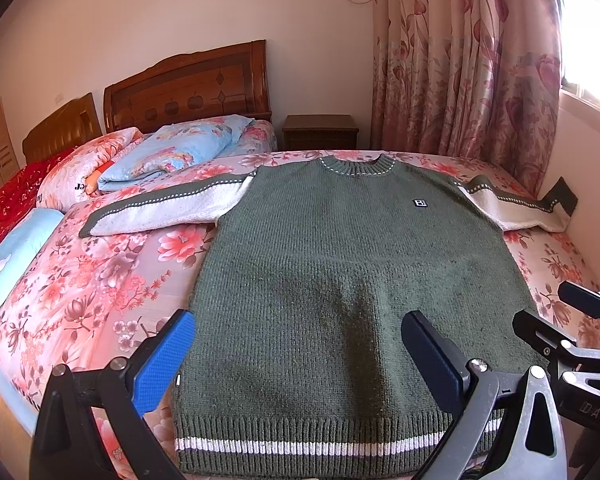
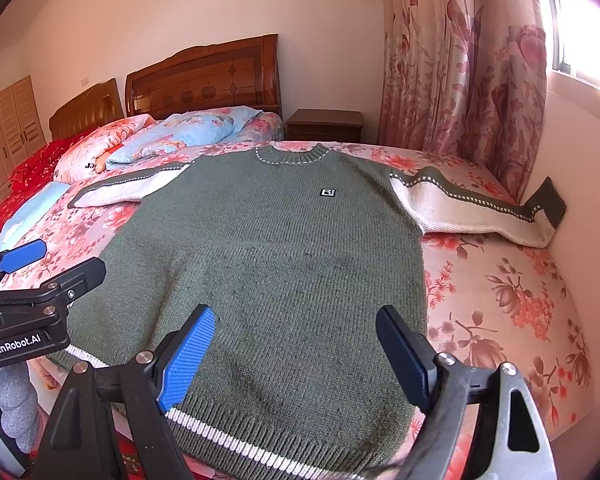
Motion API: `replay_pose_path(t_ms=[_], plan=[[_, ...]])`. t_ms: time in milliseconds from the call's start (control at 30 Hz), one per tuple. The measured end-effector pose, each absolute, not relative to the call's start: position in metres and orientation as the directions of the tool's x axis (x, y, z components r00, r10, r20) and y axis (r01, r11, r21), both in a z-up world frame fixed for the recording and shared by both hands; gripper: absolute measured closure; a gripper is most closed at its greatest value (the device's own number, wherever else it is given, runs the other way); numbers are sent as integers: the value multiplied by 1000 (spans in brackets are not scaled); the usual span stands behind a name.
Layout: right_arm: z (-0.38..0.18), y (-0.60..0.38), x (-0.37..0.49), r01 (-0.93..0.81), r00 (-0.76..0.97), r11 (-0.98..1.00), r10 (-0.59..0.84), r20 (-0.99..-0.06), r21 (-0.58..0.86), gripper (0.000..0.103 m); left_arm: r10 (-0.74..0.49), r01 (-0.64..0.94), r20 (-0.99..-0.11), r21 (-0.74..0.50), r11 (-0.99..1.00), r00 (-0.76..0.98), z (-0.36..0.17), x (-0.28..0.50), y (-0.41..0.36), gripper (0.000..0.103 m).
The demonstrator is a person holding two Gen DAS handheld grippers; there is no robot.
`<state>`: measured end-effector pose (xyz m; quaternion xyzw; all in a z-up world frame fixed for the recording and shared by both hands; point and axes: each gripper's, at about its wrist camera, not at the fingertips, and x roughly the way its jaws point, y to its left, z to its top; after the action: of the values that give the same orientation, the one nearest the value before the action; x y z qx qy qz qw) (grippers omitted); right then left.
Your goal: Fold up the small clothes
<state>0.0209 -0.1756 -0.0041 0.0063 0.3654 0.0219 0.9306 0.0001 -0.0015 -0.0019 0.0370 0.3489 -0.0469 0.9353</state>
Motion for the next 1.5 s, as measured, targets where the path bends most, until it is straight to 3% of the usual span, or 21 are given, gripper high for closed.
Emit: replay_pose_path(t_ms=[1000, 1500], plan=[[-17, -185, 32, -19, 695, 997, 63, -716, 69, 19, -62, 113, -690, 28, 993, 721, -12, 13, -1, 0], [-9, -202, 47, -3, 737, 996, 64, -673, 92, 19, -59, 149, -668, 79, 986, 742, -1, 41, -19, 0]])
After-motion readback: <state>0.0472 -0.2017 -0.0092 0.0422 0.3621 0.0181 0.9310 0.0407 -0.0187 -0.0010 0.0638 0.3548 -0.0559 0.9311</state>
